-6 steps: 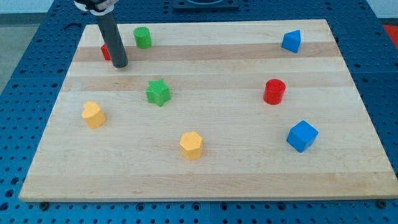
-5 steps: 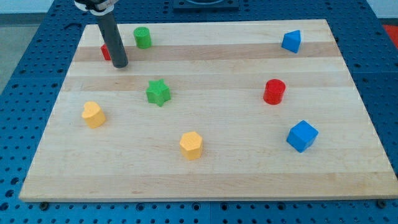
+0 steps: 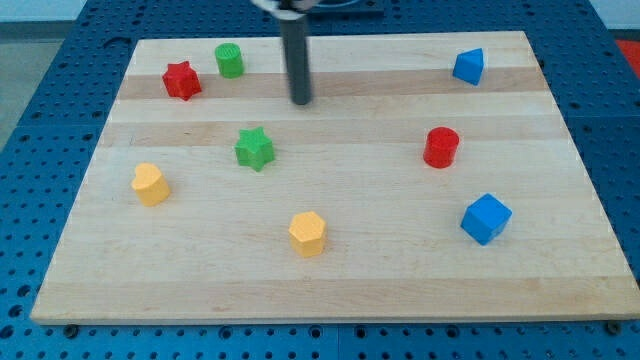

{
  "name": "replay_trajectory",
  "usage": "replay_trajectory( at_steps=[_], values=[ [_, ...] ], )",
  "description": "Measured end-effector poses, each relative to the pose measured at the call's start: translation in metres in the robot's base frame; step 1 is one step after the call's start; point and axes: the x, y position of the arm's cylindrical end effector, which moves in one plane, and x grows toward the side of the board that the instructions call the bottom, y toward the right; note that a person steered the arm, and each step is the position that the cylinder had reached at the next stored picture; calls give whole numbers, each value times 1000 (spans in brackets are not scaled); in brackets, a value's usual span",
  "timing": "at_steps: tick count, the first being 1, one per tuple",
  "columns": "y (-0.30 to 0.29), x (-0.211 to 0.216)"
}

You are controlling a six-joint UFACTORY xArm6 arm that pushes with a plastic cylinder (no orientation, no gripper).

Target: Push the red circle to the top center

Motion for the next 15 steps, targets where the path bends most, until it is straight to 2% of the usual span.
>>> replay_trajectory(
  at_steps=[2, 3, 6, 7, 9, 10, 11, 12, 13, 15],
  values=[
    [159, 31],
    [204, 37],
    [202, 48],
    [199, 88],
    [78, 99],
    [77, 99],
    [97, 123],
    [77, 153],
    [41, 132],
    [36, 47]
  ],
)
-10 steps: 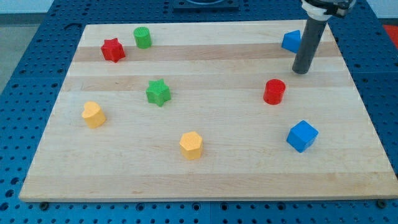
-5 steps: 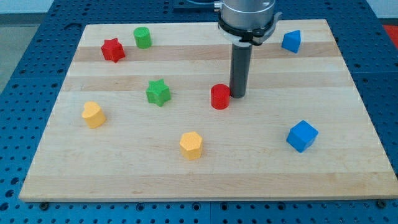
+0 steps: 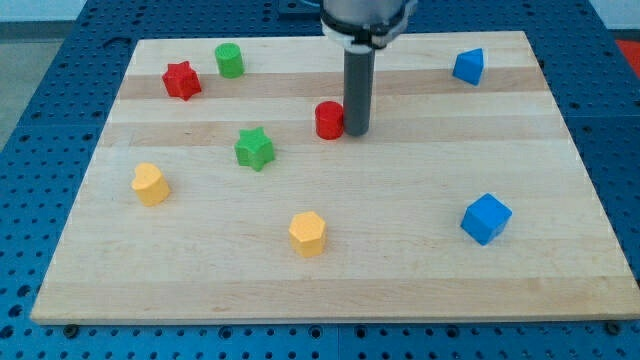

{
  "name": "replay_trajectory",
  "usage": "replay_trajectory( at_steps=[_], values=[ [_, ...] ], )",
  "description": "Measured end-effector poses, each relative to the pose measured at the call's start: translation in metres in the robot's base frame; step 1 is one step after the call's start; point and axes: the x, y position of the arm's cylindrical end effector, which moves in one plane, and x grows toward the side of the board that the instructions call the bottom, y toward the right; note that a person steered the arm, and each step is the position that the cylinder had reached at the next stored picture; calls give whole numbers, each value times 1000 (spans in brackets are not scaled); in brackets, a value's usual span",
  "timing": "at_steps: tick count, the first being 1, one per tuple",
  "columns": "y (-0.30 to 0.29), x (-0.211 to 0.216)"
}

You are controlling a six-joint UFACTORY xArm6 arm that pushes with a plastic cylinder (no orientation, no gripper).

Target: Push the red circle to the top center

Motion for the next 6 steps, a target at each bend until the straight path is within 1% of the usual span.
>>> replay_trajectory(
  at_steps=[1, 2, 3, 4, 6],
  values=[
    [-1, -6],
    [2, 8],
    [-3, 33],
    [-47, 33],
    [-44, -23]
  ],
)
